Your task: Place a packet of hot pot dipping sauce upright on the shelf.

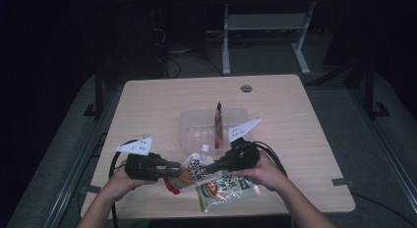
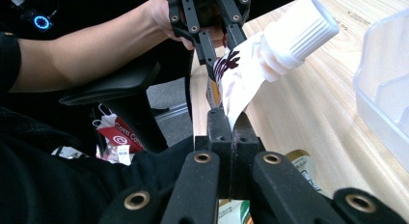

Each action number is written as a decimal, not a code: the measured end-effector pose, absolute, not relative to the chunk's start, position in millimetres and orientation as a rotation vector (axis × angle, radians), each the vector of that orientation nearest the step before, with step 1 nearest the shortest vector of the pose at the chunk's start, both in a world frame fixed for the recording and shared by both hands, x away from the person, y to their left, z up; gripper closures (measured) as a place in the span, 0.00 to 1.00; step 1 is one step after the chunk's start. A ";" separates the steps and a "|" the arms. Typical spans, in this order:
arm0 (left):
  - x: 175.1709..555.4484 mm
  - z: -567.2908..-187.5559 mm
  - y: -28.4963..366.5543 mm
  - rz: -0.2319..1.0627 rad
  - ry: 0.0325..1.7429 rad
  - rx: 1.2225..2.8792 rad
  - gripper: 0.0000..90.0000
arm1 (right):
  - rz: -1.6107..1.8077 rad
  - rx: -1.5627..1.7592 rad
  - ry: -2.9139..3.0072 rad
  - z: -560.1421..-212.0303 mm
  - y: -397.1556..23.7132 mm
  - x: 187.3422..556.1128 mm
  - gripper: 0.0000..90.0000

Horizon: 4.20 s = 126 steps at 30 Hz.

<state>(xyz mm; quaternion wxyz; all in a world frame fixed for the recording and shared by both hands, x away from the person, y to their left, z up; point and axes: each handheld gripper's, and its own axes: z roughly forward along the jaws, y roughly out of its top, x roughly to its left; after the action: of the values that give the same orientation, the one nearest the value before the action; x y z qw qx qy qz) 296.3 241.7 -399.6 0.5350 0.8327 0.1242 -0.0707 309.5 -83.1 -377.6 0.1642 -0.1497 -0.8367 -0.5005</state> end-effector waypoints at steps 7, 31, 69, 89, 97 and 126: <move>298.1 -399.2 247.2 -0.173 0.310 1.969 0.84 | -1.430 -0.429 -2.398 -377.3 -85.1 310.0 1.00; 299.7 -393.1 268.1 0.072 0.455 2.005 0.76 | -1.527 -0.510 -2.304 -369.4 -94.2 314.2 1.00; 288.3 -410.8 258.4 0.126 0.563 2.115 0.37 | -1.731 -0.554 -2.440 -326.1 -62.6 346.5 1.00; 293.5 -416.2 263.5 0.120 0.589 2.116 0.37 | -1.675 -0.641 -2.504 -325.1 -51.5 383.2 1.00; 294.4 -416.9 263.8 0.114 0.594 2.119 0.37 | -1.651 -0.661 -2.523 -326.9 -58.5 386.4 1.00; 295.3 -422.3 259.6 0.098 0.608 2.150 0.33 | -1.644 -0.737 -2.526 -340.9 -69.0 390.4 0.76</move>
<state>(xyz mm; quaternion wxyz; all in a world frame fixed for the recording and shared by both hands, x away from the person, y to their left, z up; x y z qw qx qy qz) 295.3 259.6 -422.3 0.4374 0.8646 0.2443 0.0393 390.4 -69.0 -340.9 0.0194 -0.2375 -0.8140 -0.5297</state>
